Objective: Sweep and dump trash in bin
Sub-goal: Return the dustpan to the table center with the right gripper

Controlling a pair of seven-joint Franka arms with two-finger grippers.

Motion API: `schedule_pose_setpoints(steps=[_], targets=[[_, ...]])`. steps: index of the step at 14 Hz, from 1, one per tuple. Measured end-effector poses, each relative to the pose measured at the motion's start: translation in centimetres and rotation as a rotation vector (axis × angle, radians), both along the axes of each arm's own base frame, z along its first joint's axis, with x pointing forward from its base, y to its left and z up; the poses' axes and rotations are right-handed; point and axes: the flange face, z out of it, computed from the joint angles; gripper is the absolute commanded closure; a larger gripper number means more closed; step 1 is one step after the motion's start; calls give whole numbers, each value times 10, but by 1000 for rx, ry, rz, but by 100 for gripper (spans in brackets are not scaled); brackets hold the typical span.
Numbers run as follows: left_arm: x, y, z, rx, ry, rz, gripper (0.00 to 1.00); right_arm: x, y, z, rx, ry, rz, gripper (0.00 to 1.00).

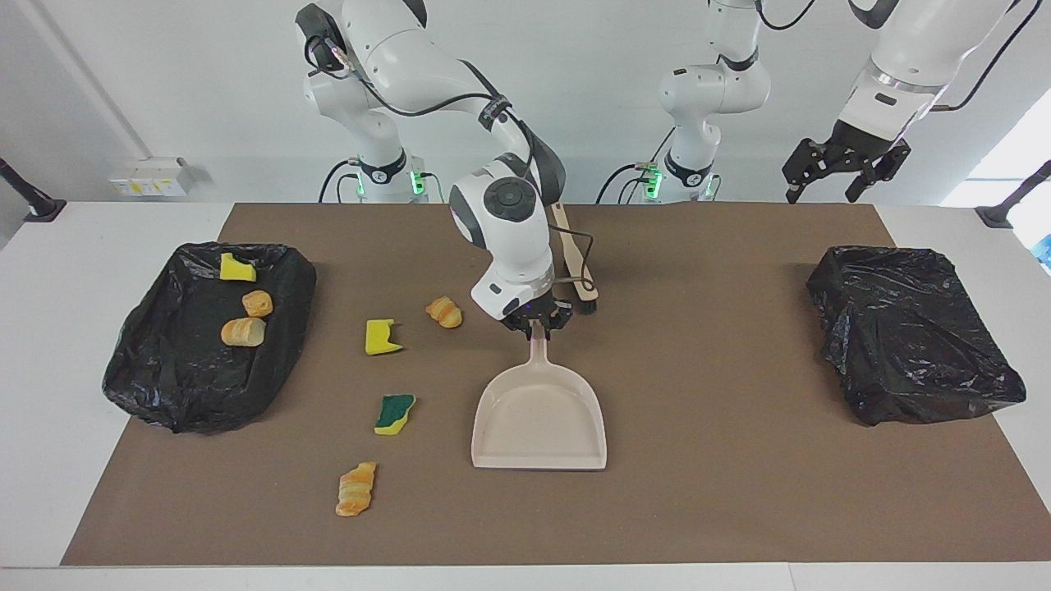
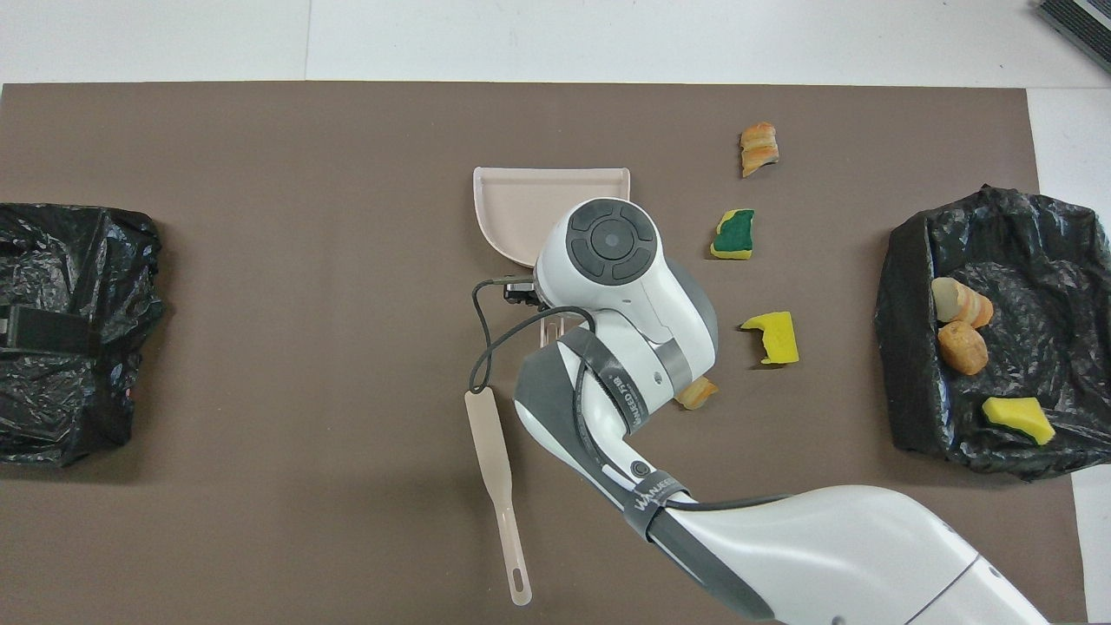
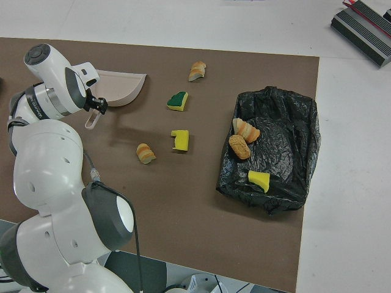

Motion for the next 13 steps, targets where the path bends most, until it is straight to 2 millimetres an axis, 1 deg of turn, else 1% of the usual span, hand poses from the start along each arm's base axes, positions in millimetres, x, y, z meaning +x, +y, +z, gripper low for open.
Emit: schedule_pose_setpoints(steps=[2, 3, 5, 6, 8, 10, 13], targets=[[-3, 2, 3, -6, -3, 4, 0, 1, -3, 14, 4, -14, -5, 0], [-4, 3, 4, -7, -3, 6, 0, -3, -5, 25, -2, -13, -1, 0], [-3, 5, 3, -8, -1, 10, 0, -22, -5, 50, -21, -2, 15, 0], [-4, 6, 4, -8, -1, 11, 0, -38, -3, 59, -28, 4, 27, 0], [-4, 6, 3, -9, -1, 11, 0, -77, 4, 68, -33, 25, 56, 0], [0, 5, 2, -10, -20, 12, 0, -119, 15, 67, -44, 47, 96, 0], [22, 2, -10, -22, -125, 17, 0, -176, 30, 58, -67, 75, 161, 0]])
